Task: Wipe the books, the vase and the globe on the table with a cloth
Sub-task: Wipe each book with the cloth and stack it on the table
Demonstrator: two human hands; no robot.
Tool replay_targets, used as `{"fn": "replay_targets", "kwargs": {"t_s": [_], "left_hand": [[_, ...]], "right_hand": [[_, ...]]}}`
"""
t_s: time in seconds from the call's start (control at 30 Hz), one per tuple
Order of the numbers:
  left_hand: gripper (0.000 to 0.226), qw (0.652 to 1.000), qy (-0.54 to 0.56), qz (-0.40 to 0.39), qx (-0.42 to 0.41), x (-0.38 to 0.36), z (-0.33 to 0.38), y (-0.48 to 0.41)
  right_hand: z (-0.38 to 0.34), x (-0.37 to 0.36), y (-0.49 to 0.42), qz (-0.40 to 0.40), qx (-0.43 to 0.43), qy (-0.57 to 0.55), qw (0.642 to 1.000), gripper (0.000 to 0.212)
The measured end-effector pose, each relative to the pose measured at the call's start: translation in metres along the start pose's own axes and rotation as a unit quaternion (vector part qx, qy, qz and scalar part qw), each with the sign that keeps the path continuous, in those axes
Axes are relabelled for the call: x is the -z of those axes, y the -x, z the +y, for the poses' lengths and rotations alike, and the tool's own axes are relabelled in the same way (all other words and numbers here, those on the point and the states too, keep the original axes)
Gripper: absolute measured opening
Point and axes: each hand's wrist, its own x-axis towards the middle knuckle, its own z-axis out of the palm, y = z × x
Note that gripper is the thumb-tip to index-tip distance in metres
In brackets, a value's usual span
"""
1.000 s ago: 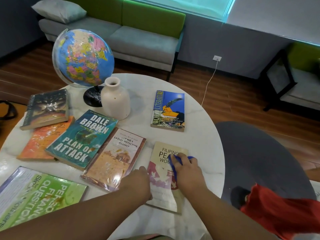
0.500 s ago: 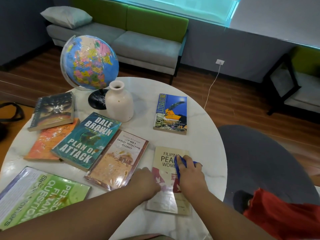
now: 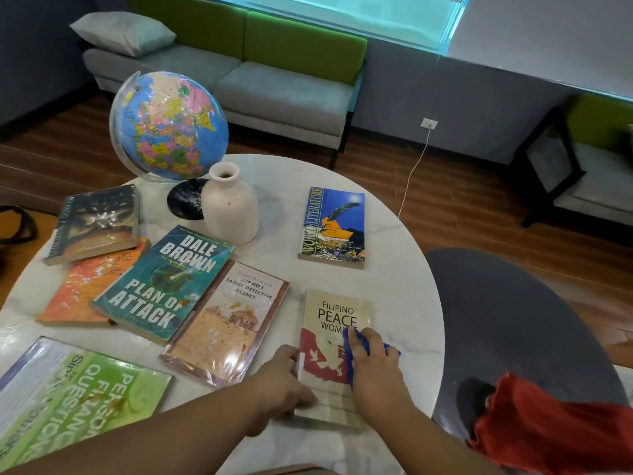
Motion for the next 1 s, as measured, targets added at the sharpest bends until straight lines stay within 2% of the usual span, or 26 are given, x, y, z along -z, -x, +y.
{"fn": "replay_targets", "kwargs": {"t_s": [0.07, 0.17, 0.23, 0.33, 0.37, 0.43, 0.53, 0.7, 0.77, 0.93, 1.0], "left_hand": [[0.076, 0.998, 0.056, -0.028, -0.007, 0.001, -0.004, 0.002], [0.067, 0.996, 0.047, 0.008, -0.079, 0.006, 0.003, 0.005], [0.050, 0.991, -0.005, 0.061, -0.116, 0.010, 0.014, 0.007], [0.019, 0.972, -0.114, 0.138, -0.154, 0.013, 0.022, 0.007], [0.011, 0.960, -0.160, 0.159, -0.167, 0.014, 0.024, 0.007], [0.008, 0.928, -0.256, 0.196, -0.189, 0.015, 0.025, 0.008], [0.006, 0.899, -0.300, 0.230, -0.220, 0.013, 0.025, 0.010], [0.012, 0.894, -0.308, 0.243, -0.217, 0.011, 0.022, 0.010], [0.015, 0.892, -0.310, 0.248, -0.219, 0.011, 0.021, 0.010], [0.013, 0.886, -0.315, 0.250, -0.232, 0.011, 0.019, 0.009], [0.018, 0.885, -0.318, 0.249, -0.234, 0.010, 0.019, 0.010]], "right_hand": [[0.003, 0.003, 0.002, 0.021, -0.002, -0.043, 0.999, 0.073], [0.002, -0.008, 0.010, 0.084, 0.078, -0.083, 0.990, 0.055], [-0.011, -0.011, 0.021, 0.137, 0.129, -0.132, 0.973, 0.042], [-0.031, -0.008, 0.027, 0.220, 0.227, -0.137, 0.939, 0.050], [-0.036, -0.003, 0.025, 0.218, 0.249, -0.147, 0.932, 0.050], [-0.044, 0.011, 0.017, 0.234, 0.284, -0.148, 0.918, 0.042], [-0.037, 0.034, -0.002, 0.259, 0.307, -0.099, 0.910, 0.035], [-0.013, 0.068, -0.041, 0.228, 0.143, -0.059, 0.961, 0.047], [-0.014, 0.070, -0.045, 0.207, 0.123, -0.046, 0.970, 0.048], [-0.040, 0.050, -0.014, 0.190, 0.259, -0.019, 0.947, 0.041], [-0.041, 0.049, -0.010, 0.179, 0.277, -0.011, 0.944, 0.044]]}}
